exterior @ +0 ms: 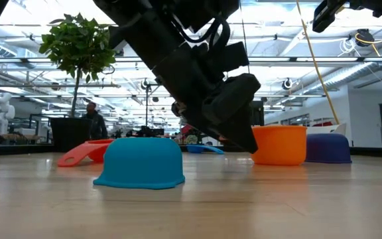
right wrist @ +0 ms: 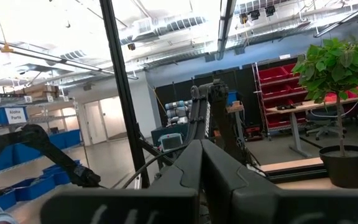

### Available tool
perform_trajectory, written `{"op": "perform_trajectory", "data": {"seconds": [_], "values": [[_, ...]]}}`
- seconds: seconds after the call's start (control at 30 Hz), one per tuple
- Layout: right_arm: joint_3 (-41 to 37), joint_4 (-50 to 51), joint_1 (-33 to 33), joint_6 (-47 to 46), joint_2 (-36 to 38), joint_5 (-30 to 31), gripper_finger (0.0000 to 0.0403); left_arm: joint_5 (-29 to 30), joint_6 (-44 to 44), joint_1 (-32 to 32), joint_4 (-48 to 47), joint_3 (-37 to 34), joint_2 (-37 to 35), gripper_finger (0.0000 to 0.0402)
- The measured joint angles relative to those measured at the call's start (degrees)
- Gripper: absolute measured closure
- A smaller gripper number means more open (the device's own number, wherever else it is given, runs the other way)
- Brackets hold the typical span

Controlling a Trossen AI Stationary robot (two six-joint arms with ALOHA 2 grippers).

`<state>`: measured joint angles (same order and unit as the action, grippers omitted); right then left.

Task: Nest measuring cups in basket
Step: Move the orange measuring cup to the center of the table

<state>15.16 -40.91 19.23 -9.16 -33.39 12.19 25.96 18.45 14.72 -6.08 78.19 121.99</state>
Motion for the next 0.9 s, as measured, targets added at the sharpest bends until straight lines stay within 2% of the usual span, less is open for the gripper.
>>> {"op": "perform_trajectory", "data": {"seconds": [0.27,0.47,0.67,0.8,0.9], "values": [[0.00,0.00,0.01,0.05,0.01,0.00,0.0403,0.02,-1.63,0.00,-0.23,0.00,0.00,0.0204],[0.00,0.00,0.01,0.40,0.01,0.00,0.0403,0.00,-3.63,0.02,-1.35,0.00,0.00,0.0271],[0.00,0.00,0.01,0.42,-0.01,0.00,0.0403,-0.51,-4.81,0.02,-3.83,0.00,-0.24,0.0271],[0.00,0.02,0.01,0.42,-0.01,0.00,0.0403,-0.66,-5.32,0.02,-6.55,0.00,-1.94,0.0252],[0.00,0.16,-0.01,0.42,-0.01,0.00,0.0403,-0.63,-6.03,0.00,-9.33,0.00,-3.37,0.0259]]}}
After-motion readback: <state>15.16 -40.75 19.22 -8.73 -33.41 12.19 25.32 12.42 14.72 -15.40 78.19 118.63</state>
